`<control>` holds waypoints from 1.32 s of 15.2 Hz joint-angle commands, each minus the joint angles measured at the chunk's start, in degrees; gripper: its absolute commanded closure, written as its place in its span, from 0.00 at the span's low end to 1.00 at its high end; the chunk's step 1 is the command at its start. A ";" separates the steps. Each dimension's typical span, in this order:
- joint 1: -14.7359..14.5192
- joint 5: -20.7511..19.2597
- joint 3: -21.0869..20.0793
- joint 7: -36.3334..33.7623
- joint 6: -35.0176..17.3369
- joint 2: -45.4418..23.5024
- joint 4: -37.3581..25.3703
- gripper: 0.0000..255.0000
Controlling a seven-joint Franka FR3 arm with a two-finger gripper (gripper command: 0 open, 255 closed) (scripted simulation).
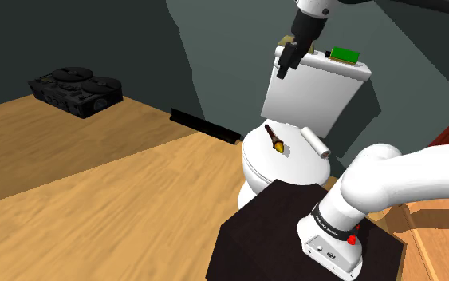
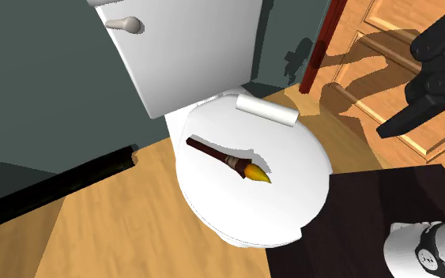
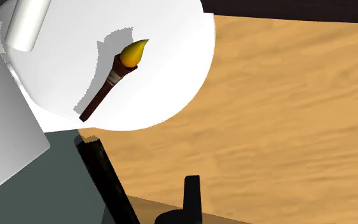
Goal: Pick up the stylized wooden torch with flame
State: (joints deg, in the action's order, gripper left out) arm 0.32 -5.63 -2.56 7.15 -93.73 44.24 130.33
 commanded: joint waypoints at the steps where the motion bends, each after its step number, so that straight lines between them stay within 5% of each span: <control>1: 0.00 0.00 0.00 0.00 0.00 0.00 0.00 0.00; 20: 9.12 -2.50 11.05 -3.30 -23.76 -25.04 6.71 0.00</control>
State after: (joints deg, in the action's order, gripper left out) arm 8.99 -8.13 7.88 3.97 -116.12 20.91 136.97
